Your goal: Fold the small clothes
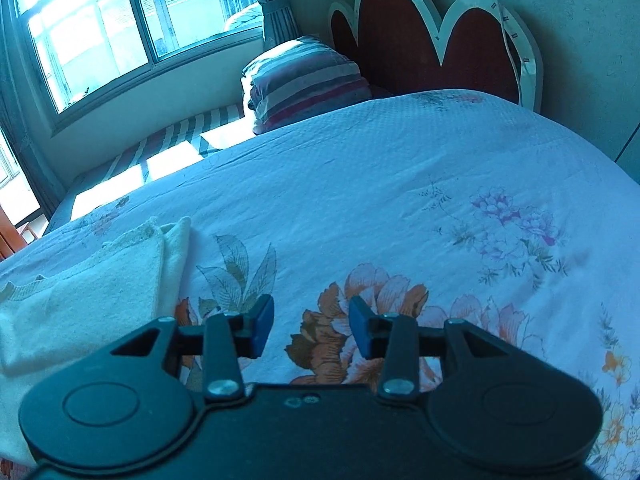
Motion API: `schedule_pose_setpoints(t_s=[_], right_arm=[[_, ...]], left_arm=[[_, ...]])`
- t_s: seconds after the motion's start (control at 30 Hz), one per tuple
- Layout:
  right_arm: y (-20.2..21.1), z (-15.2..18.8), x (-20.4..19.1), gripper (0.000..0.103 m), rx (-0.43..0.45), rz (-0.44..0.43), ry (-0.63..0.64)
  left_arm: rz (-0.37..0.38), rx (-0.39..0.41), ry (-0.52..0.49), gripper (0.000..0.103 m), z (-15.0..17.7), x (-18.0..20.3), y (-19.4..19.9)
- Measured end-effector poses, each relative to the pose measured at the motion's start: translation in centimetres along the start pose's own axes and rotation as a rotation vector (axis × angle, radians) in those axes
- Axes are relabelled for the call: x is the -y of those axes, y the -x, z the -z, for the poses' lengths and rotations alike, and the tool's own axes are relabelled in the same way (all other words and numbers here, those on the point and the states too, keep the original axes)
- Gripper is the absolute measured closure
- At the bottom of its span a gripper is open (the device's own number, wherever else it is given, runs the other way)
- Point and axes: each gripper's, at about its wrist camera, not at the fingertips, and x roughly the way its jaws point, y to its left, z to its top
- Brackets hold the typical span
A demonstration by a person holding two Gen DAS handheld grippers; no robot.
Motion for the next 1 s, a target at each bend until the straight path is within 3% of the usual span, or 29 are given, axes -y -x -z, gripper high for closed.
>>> schedule_pose_setpoints(t_s=[0.23,0.47,0.67,0.77,0.8,0.83,0.9,1.0], right_arm=[[-0.4,-1.1,5.0,0.061,0.001,-0.11,-0.016],[-0.6,-2.3,11.3,0.061,-0.031,-0.181,-0.013],[-0.8,-2.6,16.4,0.06,-0.056,-0.18,-0.047],[-0.7,-2.3,18.6,0.06,-0.066,-0.179,-0.061],[-0.7,-2.1,19.2,0.06,-0.069,-0.182,-0.066],[-0.6,-2.0,19.7,0.06,-0.073,-0.186,-0.07],[-0.2,-1.7,20.4,0.06,-0.073,-0.191,-0.074],[0.2,-1.5,21.0,0.06,-0.073,-0.195,-0.08]], left_arm=[[-0.119,0.038,-0.12,0.089,0.4,10.8,-0.6],[-0.271,-0.008,-0.322,0.089,3.4,22.3,-5.5],[-0.35,-0.091,-0.386,0.089,6.9,27.8,-10.6],[-0.389,-0.077,-0.428,0.088,8.4,29.7,-11.5],[-0.401,-0.067,-0.43,0.08,8.8,30.1,-11.5],[-0.364,-0.06,-0.428,0.061,9.3,30.8,-11.6],[-0.302,-0.07,-0.442,0.034,9.8,31.9,-11.7],[-0.142,-0.068,-0.471,0.032,11.1,34.1,-11.2]])
